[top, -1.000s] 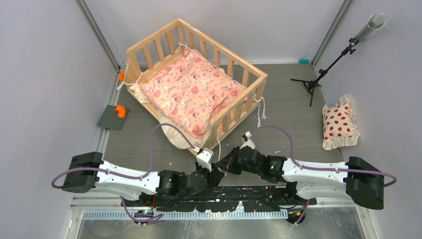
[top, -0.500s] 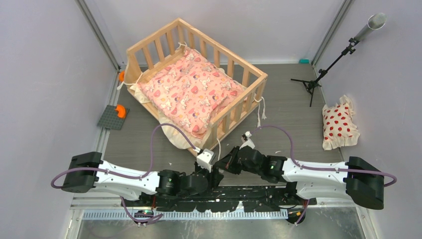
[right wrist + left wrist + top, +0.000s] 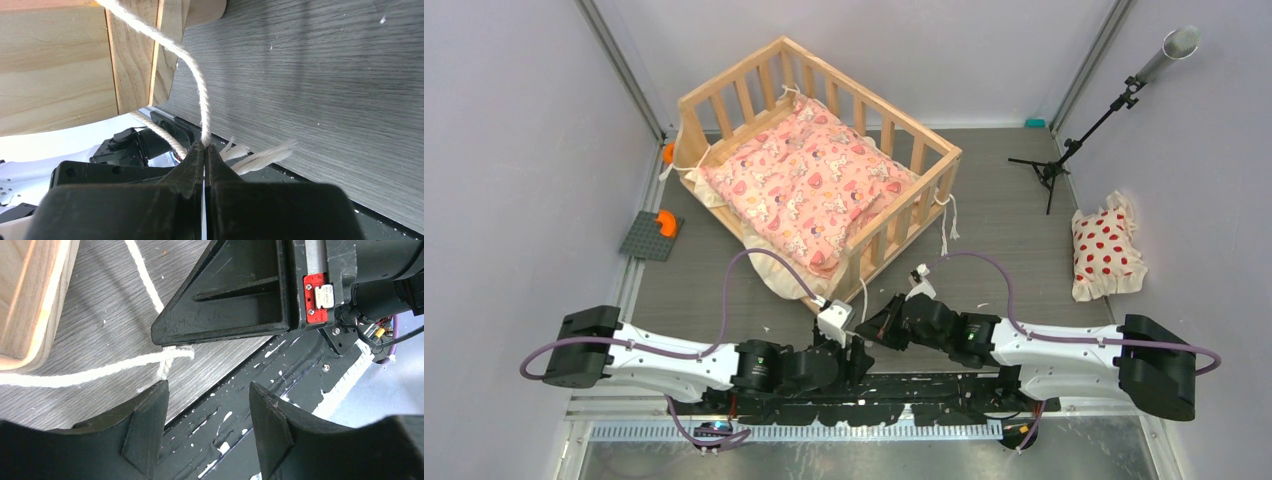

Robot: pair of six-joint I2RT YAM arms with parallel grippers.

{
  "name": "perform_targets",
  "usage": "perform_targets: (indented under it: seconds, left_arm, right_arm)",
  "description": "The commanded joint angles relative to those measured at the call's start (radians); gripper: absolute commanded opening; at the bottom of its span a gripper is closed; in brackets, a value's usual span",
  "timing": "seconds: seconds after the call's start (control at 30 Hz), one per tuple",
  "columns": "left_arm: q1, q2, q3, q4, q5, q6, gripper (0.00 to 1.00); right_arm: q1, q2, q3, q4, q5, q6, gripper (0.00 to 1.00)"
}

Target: Set up the pet bed

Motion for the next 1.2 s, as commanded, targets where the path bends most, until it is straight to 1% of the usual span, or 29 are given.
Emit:
perform_targets:
  seconds: [0.0,0.2,0.4,0.53,0.63,0.8,0.87,1.0,1.17]
  left_arm:
    - [0.004,-0.043,0.019,-0.033,0.004,-0.006,0.62]
    - [0.004,-0.074,0.012,-0.063,0.021,-0.008,0.63]
    - [0.004,-0.092,0.002,-0.067,0.105,0.029,0.63]
    - [0.003,-0.120,-0.017,-0.069,0.159,0.043,0.61]
    - [0.001,-0.163,-0.035,-0.088,0.160,0.054,0.60]
    - [0.002,-0.221,-0.030,-0.208,0.104,0.077,0.57]
    - [-0.001,-0.231,-0.036,-0.225,0.064,0.094,0.55]
    - [-0.016,-0.221,-0.058,-0.192,-0.034,0.141,0.56]
    - [-0.024,-0.187,-0.078,-0.087,-0.113,0.210,0.59]
  right_arm:
    - [-0.002,-0.009,-0.001,0.043,0.009,0.013,0.01]
    - [-0.001,-0.006,-0.001,0.045,0.011,0.014,0.01]
    - [0.000,-0.005,-0.001,0.047,0.011,0.016,0.01]
    - [-0.001,-0.006,0.000,0.047,0.011,0.018,0.01]
    - [-0.003,-0.006,0.002,0.047,0.009,0.018,0.01]
    - [-0.003,-0.008,0.002,0.047,0.006,0.019,0.01]
    - [-0.002,-0.009,0.002,0.047,0.007,0.019,0.01]
    - [-0.003,-0.005,0.001,0.047,0.005,0.021,0.01]
    - [-0.003,-0.005,0.003,0.045,0.001,0.020,0.01]
